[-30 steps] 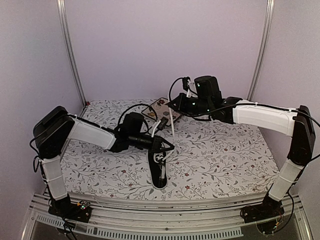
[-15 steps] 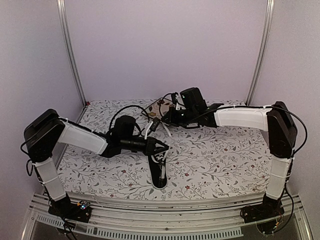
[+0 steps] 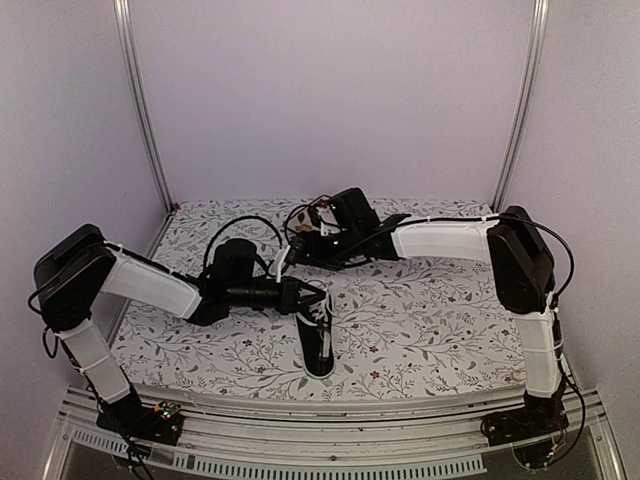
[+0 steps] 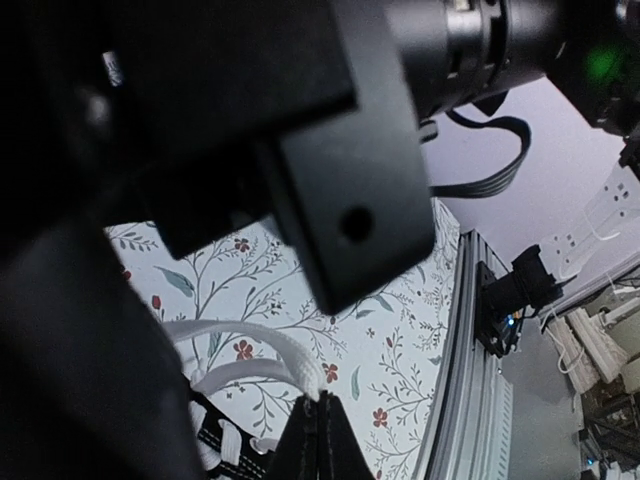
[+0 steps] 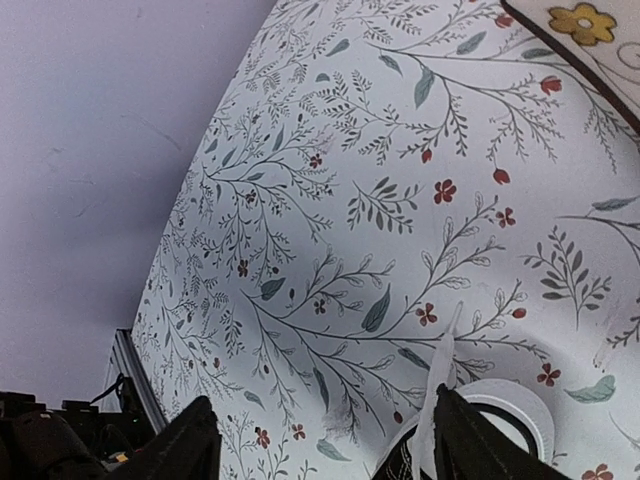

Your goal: Tie the shoes

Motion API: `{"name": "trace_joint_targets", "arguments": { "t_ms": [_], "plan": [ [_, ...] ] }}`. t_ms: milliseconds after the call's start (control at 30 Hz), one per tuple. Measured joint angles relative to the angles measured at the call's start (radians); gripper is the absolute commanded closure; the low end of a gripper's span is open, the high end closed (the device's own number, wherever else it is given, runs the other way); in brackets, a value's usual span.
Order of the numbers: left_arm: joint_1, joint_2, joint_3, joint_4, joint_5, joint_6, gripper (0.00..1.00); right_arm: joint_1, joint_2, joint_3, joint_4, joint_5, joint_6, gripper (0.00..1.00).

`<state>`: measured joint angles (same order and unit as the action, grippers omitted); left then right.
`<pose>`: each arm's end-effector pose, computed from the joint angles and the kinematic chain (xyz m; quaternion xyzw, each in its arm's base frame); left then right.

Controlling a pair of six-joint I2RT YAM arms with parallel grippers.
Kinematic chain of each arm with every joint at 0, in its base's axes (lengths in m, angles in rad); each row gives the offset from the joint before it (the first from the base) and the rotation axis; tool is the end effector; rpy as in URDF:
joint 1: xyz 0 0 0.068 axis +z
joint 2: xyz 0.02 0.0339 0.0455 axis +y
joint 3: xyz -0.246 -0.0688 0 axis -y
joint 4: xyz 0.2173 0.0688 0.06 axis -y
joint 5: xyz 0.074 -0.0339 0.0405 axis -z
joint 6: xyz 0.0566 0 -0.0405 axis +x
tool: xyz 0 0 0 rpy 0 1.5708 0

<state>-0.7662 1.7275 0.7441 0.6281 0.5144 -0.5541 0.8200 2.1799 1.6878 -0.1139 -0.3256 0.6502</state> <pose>0.2288 -0.2588 0.1660 0.2285 0.7741 -0.5036 0.3082 0.3180 0.3673 0.1928 -0.1490 0.8646 0.4135 0.2433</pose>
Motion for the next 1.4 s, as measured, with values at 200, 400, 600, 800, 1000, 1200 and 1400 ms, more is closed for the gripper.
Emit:
{"name": "trace_joint_targets", "arguments": {
  "t_ms": [200, 400, 600, 800, 1000, 1200, 1400],
  "plan": [
    [0.002, -0.023, -0.03, 0.027, -0.06, -0.05, 1.0, -0.024, -0.006, 0.006, -0.049, 0.021, -0.05, 0.05],
    [0.003, -0.035, -0.05, 0.029, -0.109, -0.101, 1.0, -0.09, -0.162, -0.132, -0.09, 0.082, -0.104, 0.04],
    [0.008, -0.05, -0.072, 0.031, -0.135, -0.139, 1.0, -0.165, -0.416, -0.386, -0.029, 0.113, -0.144, 0.31],
    [0.013, -0.051, -0.072, 0.033, -0.137, -0.148, 1.0, -0.135, -0.449, -0.589, 0.076, 0.096, -0.192, 0.47],
    [0.016, -0.051, -0.072, 0.033, -0.134, -0.15, 1.0, -0.065, -0.412, -0.581, 0.075, 0.111, -0.252, 0.55],
    [0.017, -0.052, -0.072, 0.034, -0.125, -0.15, 1.0, -0.019, -0.428, -0.558, 0.071, 0.131, -0.297, 0.53],
    [0.019, -0.06, -0.072, 0.065, -0.08, -0.149, 1.0, 0.034, -0.41, -0.596, 0.114, 0.114, -0.249, 0.55]
  ]
}}
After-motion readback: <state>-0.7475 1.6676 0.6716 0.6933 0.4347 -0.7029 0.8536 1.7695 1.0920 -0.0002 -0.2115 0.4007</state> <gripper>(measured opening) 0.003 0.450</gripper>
